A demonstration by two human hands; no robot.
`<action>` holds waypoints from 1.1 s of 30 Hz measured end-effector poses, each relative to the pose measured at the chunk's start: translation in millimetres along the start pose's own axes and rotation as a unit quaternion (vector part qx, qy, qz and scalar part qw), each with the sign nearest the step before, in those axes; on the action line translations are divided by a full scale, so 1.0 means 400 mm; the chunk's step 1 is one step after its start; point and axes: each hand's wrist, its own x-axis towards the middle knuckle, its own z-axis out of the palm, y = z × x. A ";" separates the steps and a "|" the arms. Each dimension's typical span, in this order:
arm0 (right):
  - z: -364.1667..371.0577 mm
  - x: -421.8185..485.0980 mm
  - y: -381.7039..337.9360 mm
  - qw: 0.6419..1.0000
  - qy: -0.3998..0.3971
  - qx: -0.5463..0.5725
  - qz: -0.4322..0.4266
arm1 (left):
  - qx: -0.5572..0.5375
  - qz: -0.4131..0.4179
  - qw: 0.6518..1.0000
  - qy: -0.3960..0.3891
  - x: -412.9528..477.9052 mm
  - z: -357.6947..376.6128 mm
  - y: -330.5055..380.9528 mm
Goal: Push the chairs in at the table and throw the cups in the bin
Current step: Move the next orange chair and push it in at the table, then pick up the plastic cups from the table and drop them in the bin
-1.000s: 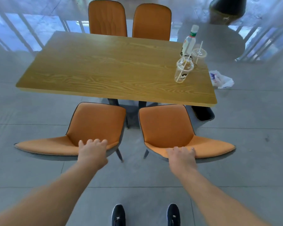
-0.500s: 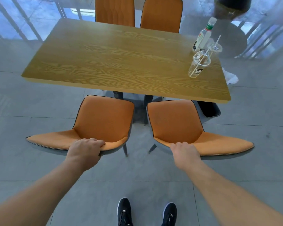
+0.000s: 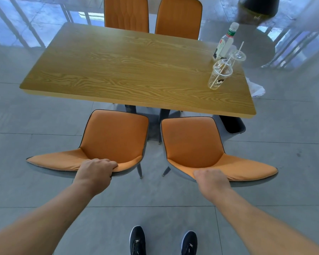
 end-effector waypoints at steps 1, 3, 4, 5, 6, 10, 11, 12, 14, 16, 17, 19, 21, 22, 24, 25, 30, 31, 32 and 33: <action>-0.012 0.011 -0.027 1.000 0.005 0.013 -0.017 | -0.011 0.011 1.000 0.005 0.000 0.001 0.012; -0.041 0.036 -0.094 0.998 0.018 0.035 -0.046 | -0.040 0.031 0.999 0.017 -0.002 0.001 0.045; -0.052 0.046 -0.132 0.997 0.022 0.035 -0.062 | -0.055 0.038 0.998 0.021 -0.002 0.003 0.063; -0.059 0.053 -0.169 0.996 0.025 0.028 -0.080 | -0.067 0.045 0.996 0.024 -0.002 0.005 0.078; -0.063 0.058 -0.200 0.995 0.025 0.025 -0.096 | -0.075 0.053 0.995 0.026 -0.001 0.007 0.087; -0.069 0.067 -0.235 0.992 0.039 0.022 -0.122 | -0.077 0.062 0.995 0.024 0.003 0.016 0.069; -0.070 0.069 -0.229 0.992 0.043 0.023 -0.119 | -0.076 0.061 0.995 0.022 0.003 0.015 0.061; -0.071 0.070 -0.223 0.992 0.045 0.029 -0.114 | -0.072 0.058 0.996 0.015 0.003 0.012 0.055; -0.071 0.069 -0.215 0.993 0.043 0.047 -0.098 | -0.064 0.056 0.996 0.001 0.005 0.005 0.055; -0.070 0.069 -0.216 0.994 0.029 0.059 -0.084 | -0.068 0.046 0.996 -0.028 0.010 -0.004 0.062; -0.071 0.069 -0.218 0.994 0.020 0.067 -0.078 | -0.069 0.038 0.995 -0.056 0.012 -0.013 0.067; -0.088 0.071 -0.227 0.994 0.003 0.087 -0.064 | -0.090 0.009 0.989 -0.120 0.026 -0.044 0.075; -0.136 0.063 -0.222 0.990 0.010 0.140 -0.034 | -0.158 -0.039 0.974 -0.160 0.042 -0.097 0.087; -0.168 0.055 -0.211 0.985 0.035 0.167 -0.019 | -0.185 -0.059 0.970 -0.148 0.050 -0.128 0.095; -0.240 0.030 -0.172 0.978 0.105 0.182 -0.005 | -0.194 -0.066 0.975 -0.091 0.070 -0.204 0.114; -0.278 0.013 -0.143 0.975 0.134 0.179 0.001 | -0.190 -0.060 0.978 -0.066 0.082 -0.249 0.126; -0.479 -0.115 0.069 0.961 0.224 0.152 0.059 | -0.180 0.006 0.983 0.030 0.150 -0.531 0.236; -0.520 -0.144 0.118 0.956 0.243 0.148 0.075 | -0.177 0.025 0.983 0.051 0.160 -0.596 0.271; -0.560 -0.177 0.170 0.949 0.263 0.146 0.092 | -0.175 0.045 0.981 0.074 0.168 -0.662 0.310; -0.599 -0.212 0.219 0.942 0.284 0.141 0.108 | -0.175 0.063 0.978 0.098 0.172 -0.727 0.351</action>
